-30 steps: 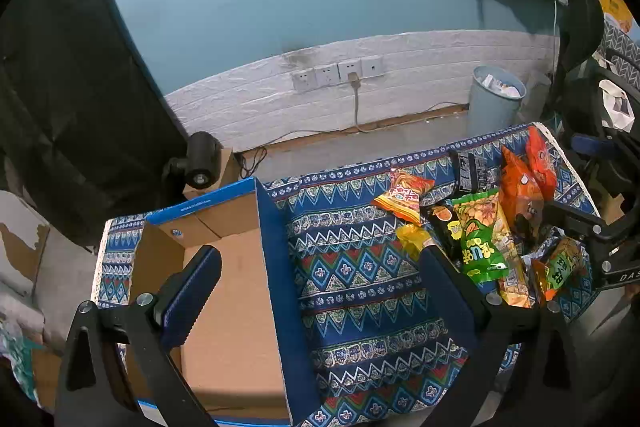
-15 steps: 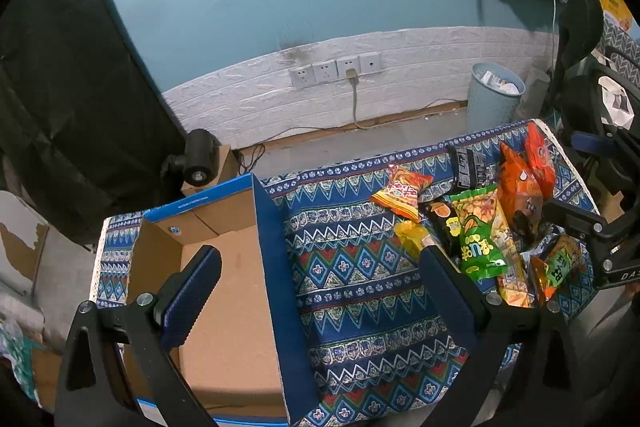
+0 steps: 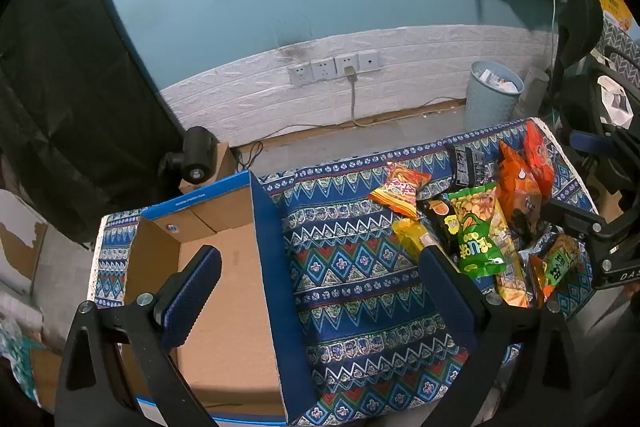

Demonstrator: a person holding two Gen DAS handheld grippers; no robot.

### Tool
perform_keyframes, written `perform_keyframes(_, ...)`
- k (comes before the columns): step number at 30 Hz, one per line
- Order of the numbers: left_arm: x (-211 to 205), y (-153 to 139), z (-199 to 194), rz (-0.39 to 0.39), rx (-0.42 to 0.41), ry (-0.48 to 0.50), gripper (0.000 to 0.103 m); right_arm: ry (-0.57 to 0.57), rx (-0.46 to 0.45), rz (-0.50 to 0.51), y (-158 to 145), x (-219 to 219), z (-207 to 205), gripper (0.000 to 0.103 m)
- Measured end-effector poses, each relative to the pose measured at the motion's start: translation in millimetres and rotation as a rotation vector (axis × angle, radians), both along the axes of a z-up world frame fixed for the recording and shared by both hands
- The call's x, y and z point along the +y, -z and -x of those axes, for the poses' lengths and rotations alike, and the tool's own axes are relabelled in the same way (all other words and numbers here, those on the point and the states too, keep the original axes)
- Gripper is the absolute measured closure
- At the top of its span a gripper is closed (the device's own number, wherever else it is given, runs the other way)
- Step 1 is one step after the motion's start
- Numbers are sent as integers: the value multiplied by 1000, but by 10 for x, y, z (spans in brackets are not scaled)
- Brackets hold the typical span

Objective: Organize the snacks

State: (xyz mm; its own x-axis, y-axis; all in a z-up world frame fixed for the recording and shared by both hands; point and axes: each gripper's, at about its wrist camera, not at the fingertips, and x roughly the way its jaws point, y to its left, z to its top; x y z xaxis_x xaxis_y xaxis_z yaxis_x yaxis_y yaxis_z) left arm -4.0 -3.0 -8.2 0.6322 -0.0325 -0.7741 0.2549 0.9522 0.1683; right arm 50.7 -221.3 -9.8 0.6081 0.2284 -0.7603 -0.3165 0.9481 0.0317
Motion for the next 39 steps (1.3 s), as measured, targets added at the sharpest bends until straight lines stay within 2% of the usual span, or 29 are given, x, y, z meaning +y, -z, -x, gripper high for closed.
perform_keyframes(39,-32,33,25,-4,14,10,3,-3,3,4,7,10,11,3)
